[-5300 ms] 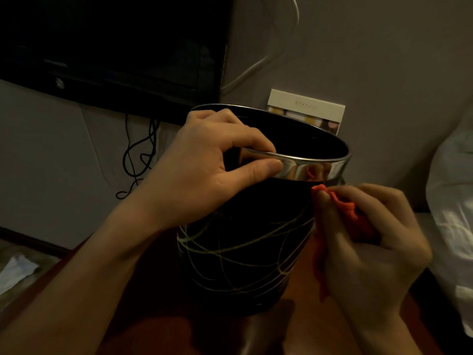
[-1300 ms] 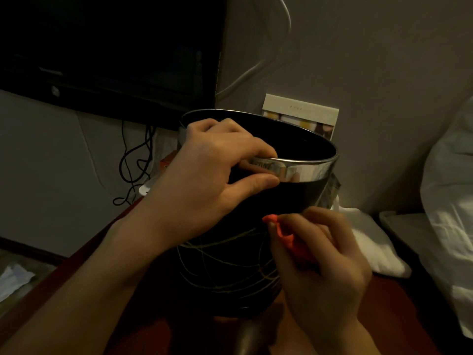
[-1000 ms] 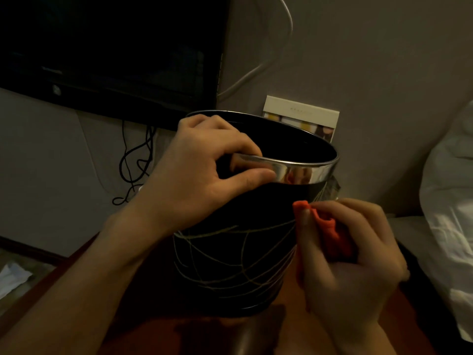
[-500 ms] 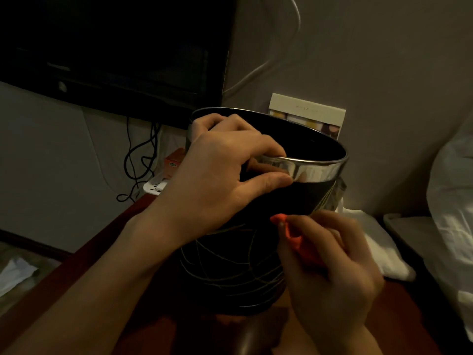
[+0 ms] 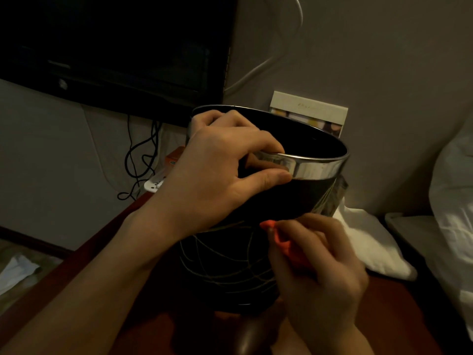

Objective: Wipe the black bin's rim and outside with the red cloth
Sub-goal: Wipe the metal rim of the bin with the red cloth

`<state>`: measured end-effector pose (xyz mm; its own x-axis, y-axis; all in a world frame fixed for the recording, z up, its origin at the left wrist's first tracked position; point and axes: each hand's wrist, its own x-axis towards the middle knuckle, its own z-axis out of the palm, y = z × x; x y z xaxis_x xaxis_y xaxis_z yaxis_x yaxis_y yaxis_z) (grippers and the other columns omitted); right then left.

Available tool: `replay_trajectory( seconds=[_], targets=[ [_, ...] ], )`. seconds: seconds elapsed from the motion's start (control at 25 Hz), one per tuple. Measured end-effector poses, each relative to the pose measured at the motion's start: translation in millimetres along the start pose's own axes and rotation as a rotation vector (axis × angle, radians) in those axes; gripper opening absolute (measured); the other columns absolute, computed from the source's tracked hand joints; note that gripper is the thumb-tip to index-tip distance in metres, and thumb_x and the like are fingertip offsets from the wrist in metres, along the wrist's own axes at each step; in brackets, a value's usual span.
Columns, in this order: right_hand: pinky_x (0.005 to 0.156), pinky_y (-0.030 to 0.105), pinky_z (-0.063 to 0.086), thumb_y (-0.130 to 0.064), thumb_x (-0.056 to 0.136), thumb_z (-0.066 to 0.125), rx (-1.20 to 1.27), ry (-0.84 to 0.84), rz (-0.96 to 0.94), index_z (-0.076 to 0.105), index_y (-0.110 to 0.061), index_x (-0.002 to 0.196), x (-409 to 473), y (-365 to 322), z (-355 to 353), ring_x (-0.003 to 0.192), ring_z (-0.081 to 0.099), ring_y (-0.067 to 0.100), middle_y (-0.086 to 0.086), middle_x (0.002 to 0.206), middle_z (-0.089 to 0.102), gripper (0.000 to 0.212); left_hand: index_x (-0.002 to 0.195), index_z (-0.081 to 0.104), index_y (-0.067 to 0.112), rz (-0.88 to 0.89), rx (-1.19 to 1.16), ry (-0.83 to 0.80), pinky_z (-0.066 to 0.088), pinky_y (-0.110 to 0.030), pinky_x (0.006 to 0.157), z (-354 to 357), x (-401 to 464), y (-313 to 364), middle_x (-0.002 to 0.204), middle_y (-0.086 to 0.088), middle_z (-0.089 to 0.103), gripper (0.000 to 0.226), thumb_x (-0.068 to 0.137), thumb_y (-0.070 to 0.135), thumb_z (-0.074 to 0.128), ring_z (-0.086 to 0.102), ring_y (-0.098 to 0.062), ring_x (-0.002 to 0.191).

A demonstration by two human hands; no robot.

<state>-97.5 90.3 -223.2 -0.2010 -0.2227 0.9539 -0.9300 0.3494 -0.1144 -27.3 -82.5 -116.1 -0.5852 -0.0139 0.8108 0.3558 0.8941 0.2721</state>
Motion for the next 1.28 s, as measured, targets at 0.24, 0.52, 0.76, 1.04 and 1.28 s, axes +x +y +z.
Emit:
replay_trajectory(
  seconds=[0.24, 0.52, 0.76, 1.04, 1.28],
  targets=[
    [0.082, 0.006, 0.043, -0.025, 0.091, 0.075, 0.057, 0.093, 0.053, 0.079, -0.005, 0.097, 13, 1, -8, 0.091, 0.057, -0.005, 0.003, 0.100, 0.063, 0.022, 0.095, 0.058, 0.041, -0.016, 0.007, -0.021, 0.018, -0.025, 0.104, -6, -2, 2, 0.095, 0.020, 0.056, 0.021, 0.078, 0.053, 0.056, 0.047, -0.001, 0.105],
    [0.084, 0.007, 0.041, -0.021, 0.094, 0.072, 0.026, 0.154, 0.152, 0.075, -0.003, 0.101, 26, 11, -19, 0.088, 0.056, 0.009, 0.003, 0.101, 0.059, 0.020, 0.100, 0.061, 0.030, 0.085, 0.108, 0.025, 0.019, -0.032, 0.100, 9, -1, 10, 0.087, 0.023, 0.051, 0.021, 0.085, 0.045, 0.056, 0.044, 0.001, 0.101],
    [0.083, 0.009, 0.044, -0.025, 0.094, 0.072, 0.029, 0.127, 0.115, 0.077, -0.003, 0.101, 17, 9, -12, 0.090, 0.058, 0.009, 0.006, 0.102, 0.062, 0.024, 0.096, 0.058, 0.036, 0.067, -0.011, 0.019, 0.021, -0.030, 0.102, 4, 1, -3, 0.089, 0.026, 0.052, 0.014, 0.085, 0.044, 0.057, 0.046, 0.006, 0.099],
    [0.083, 0.006, 0.042, -0.025, 0.093, 0.072, 0.017, 0.073, 0.064, 0.079, -0.002, 0.099, 11, 9, -7, 0.087, 0.058, 0.007, 0.010, 0.102, 0.066, 0.025, 0.096, 0.058, 0.037, 0.048, -0.035, 0.009, 0.021, -0.028, 0.102, 1, 1, -5, 0.093, 0.019, 0.056, 0.016, 0.083, 0.046, 0.058, 0.049, 0.001, 0.101],
    [0.084, 0.005, 0.041, -0.027, 0.093, 0.070, 0.012, 0.062, 0.085, 0.080, -0.003, 0.097, 10, 4, -3, 0.088, 0.057, 0.001, 0.009, 0.099, 0.066, 0.026, 0.094, 0.059, 0.039, -0.006, -0.048, 0.006, 0.021, -0.028, 0.104, -3, 0, -3, 0.093, 0.016, 0.056, 0.014, 0.082, 0.046, 0.058, 0.050, -0.004, 0.103]
  ],
)
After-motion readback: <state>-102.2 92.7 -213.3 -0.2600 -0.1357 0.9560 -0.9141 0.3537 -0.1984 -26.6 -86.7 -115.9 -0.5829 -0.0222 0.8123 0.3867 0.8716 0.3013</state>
